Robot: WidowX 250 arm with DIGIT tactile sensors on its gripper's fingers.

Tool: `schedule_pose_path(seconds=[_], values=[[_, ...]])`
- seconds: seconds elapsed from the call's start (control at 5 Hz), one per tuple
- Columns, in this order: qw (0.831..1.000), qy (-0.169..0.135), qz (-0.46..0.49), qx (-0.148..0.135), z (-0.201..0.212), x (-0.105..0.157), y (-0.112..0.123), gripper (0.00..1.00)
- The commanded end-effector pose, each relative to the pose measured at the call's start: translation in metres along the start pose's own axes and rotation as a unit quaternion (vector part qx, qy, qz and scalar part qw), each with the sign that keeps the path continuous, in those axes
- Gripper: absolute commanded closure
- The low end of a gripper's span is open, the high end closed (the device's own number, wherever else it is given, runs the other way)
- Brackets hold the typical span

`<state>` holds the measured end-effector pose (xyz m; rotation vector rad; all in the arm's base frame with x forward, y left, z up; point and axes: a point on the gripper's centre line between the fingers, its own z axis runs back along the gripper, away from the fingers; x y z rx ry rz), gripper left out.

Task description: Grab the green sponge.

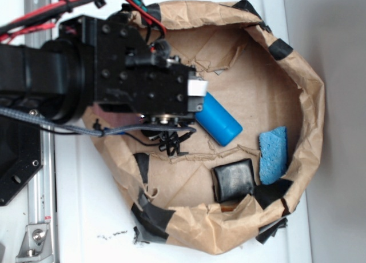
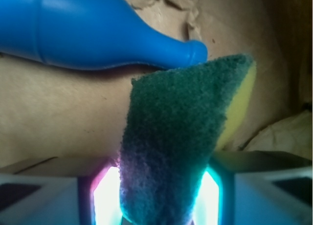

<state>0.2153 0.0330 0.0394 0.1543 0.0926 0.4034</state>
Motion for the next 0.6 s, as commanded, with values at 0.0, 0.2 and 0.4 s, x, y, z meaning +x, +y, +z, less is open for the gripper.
schedule_pose_path(seconds=[0.0, 0.2, 0.4], values=[[0.984, -0.125, -0.125, -0.020, 0.103, 0.012, -0.003, 1.00], [0.976, -0.129, -0.172, -0.021, 0.138, 0.017, -0.009, 1.00], [0.977, -0.113, -0.178, -0.025, 0.138, 0.017, -0.012, 1.00]])
